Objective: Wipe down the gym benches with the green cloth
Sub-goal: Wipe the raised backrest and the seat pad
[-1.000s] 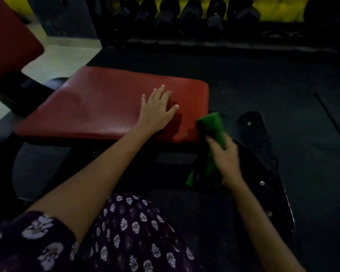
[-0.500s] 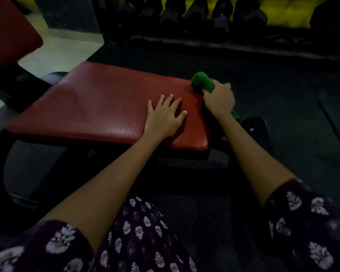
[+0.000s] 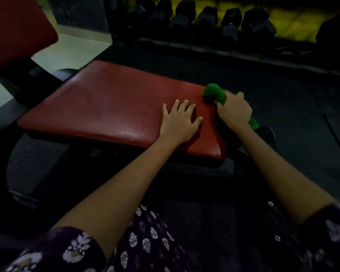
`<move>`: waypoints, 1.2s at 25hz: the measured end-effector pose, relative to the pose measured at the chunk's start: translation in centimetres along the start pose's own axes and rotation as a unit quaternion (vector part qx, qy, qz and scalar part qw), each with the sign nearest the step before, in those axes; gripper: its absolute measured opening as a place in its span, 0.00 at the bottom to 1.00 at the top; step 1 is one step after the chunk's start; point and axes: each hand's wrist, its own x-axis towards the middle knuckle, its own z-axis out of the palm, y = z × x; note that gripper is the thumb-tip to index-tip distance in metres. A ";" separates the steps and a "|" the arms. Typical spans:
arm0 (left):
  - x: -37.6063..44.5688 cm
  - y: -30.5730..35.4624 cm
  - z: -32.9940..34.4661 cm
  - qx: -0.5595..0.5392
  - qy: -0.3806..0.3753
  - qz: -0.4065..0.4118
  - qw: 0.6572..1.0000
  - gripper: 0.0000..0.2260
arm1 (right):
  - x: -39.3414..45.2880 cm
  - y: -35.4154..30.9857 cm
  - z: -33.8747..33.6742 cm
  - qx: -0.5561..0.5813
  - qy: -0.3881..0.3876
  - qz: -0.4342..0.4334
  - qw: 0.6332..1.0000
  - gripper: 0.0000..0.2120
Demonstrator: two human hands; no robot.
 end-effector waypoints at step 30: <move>13.8 -10.7 -2.5 0.001 -0.066 -0.367 0.928 0.42 | 5.6 -0.8 3.1 -0.062 0.016 -0.063 0.996 0.19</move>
